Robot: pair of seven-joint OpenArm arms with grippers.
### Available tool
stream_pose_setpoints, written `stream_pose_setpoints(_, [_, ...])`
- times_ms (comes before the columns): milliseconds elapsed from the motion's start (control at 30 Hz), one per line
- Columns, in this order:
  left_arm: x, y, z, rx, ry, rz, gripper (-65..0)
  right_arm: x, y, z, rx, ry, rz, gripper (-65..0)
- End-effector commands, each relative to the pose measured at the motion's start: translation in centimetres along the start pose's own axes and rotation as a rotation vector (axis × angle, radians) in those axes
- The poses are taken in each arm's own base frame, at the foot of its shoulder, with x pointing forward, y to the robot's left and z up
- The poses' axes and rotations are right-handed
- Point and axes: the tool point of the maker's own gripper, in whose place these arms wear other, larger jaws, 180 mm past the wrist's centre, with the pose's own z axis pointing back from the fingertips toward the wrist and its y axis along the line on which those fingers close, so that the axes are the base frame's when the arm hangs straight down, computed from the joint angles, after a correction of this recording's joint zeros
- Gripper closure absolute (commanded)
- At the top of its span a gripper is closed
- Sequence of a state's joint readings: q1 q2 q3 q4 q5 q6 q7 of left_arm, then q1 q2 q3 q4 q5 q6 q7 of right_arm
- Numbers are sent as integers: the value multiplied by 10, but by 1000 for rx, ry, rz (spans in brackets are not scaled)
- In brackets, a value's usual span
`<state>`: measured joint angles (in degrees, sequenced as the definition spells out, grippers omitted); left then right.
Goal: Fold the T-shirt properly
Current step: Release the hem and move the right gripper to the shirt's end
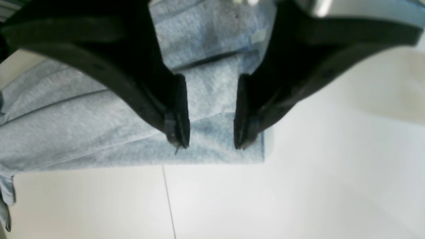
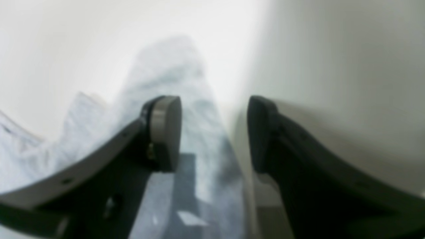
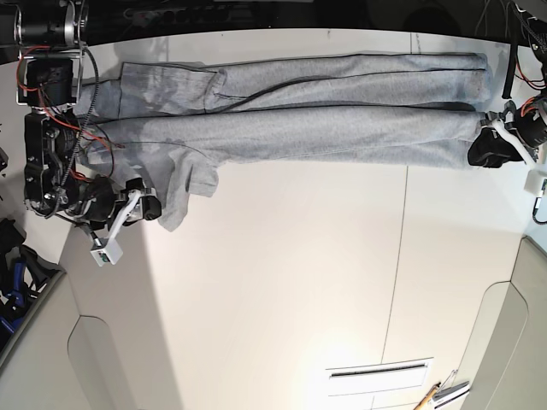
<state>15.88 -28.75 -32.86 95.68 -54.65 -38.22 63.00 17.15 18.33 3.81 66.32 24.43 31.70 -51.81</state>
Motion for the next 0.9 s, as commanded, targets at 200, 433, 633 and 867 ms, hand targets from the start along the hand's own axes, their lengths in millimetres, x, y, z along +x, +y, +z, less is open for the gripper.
stream_pose_setpoints(200, [16, 1, 6, 0, -41, -35, -256, 3, 6, 1, 2, 27, 22, 0])
stream_pose_setpoints(433, [16, 1, 6, 0, -41, -34, -256, 33, 24, 28, -15, -26, 139, 0])
stream_pose_setpoints(633, [16, 1, 6, 1, -41, -34, -256, 22, 69, 59, -11, -71, 258, 0])
stream_pose_setpoints(867, [15, 2, 6, 5, -38, -37, -256, -52, 157, 83, 112, -72, 245, 0])
